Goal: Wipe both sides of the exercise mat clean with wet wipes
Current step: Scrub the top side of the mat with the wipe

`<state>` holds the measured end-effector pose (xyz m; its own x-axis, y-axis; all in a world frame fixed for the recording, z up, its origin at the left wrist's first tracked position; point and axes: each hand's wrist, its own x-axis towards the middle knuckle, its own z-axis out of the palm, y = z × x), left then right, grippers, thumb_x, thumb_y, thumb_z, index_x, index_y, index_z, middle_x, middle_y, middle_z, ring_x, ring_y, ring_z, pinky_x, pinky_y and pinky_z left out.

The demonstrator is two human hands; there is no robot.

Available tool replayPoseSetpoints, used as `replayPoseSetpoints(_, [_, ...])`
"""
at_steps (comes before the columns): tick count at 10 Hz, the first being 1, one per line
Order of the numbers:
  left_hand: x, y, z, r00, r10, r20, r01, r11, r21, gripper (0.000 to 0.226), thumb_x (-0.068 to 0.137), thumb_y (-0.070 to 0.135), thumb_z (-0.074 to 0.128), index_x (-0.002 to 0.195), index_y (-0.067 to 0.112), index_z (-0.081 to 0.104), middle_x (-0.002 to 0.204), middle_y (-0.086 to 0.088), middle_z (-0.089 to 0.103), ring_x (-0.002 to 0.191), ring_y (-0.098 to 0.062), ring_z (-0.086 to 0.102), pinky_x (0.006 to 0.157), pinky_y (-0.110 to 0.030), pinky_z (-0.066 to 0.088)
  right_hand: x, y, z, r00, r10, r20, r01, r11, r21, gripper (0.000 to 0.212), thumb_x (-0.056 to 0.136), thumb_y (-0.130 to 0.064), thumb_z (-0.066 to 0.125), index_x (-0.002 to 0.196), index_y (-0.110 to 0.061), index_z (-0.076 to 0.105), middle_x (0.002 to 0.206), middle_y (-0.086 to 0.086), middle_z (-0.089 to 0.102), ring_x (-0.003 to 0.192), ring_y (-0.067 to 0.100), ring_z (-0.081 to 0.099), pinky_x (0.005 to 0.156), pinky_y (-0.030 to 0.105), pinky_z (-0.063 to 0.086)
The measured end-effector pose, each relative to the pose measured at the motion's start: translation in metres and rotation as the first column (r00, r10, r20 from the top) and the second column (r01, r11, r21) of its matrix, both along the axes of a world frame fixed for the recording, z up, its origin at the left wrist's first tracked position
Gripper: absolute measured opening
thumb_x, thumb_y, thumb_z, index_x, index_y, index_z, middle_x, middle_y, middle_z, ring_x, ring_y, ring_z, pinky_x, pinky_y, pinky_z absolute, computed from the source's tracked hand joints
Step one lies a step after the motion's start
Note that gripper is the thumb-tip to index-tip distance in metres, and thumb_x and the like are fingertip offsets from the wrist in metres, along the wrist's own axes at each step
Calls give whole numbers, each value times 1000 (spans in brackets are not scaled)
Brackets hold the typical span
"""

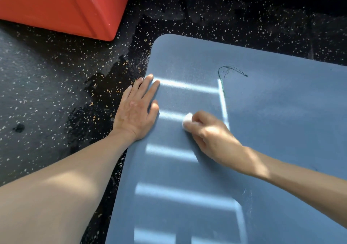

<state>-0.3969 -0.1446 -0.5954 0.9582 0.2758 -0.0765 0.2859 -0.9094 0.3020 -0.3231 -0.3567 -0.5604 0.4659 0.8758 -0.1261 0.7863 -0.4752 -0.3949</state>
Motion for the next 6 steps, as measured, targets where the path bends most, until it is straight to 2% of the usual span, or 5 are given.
replayPoseSetpoints(2, [1, -1, 2, 1000, -3, -22, 3, 1000, 27, 71, 89, 42, 12, 156, 19, 22, 165, 0, 14, 150, -19, 12, 122, -37, 7, 11, 6, -3, 978, -180, 106, 184, 983, -29, 65, 84, -38, 11, 117, -11, 61, 102, 3, 43, 83, 21, 35, 71, 32, 35])
replayPoseSetpoints(3, [-1, -1, 1, 1000, -5, -25, 7, 999, 44, 73, 89, 44, 11, 156, 19, 21, 165, 0, 14, 150, -20, 13, 121, -38, 10, -39, -14, -5, 997, -47, 55, 42, 995, 87, 49, 89, -37, 19, 94, -19, 64, 91, 1, 51, 72, 14, 38, 65, 25, 35])
replayPoseSetpoints(4, [-1, -5, 3, 999, -17, -33, 20, 996, 93, 70, 91, 42, 11, 156, 16, 20, 164, -3, 14, 149, -23, 14, 120, -41, 13, -37, -15, 8, 994, -107, -19, 107, 994, 16, 21, 96, -31, 39, 85, -21, 54, 86, -3, 47, 74, 12, 42, 64, 26, 32])
replayPoseSetpoints(5, [-4, -12, 2, 998, -4, -62, 14, 988, 152, 59, 102, 32, 20, 157, 12, 14, 165, -8, 9, 150, -27, 12, 121, -43, 13, -28, -14, 4, 971, -231, 56, 234, 970, -66, 22, 97, -17, 43, 110, -14, 62, 104, 6, 53, 89, 26, 51, 70, 34, 37])
replayPoseSetpoints(6, [-26, -33, -2, 999, 11, -35, -6, 992, 126, 62, 101, 36, 19, 155, 5, 22, 163, -17, 15, 148, -40, 16, 119, -50, 18, -90, -33, 5, 986, -157, -51, 154, 986, -62, 10, 97, -30, 43, 93, -22, 48, 85, -9, 45, 79, 13, 45, 66, 27, 35])
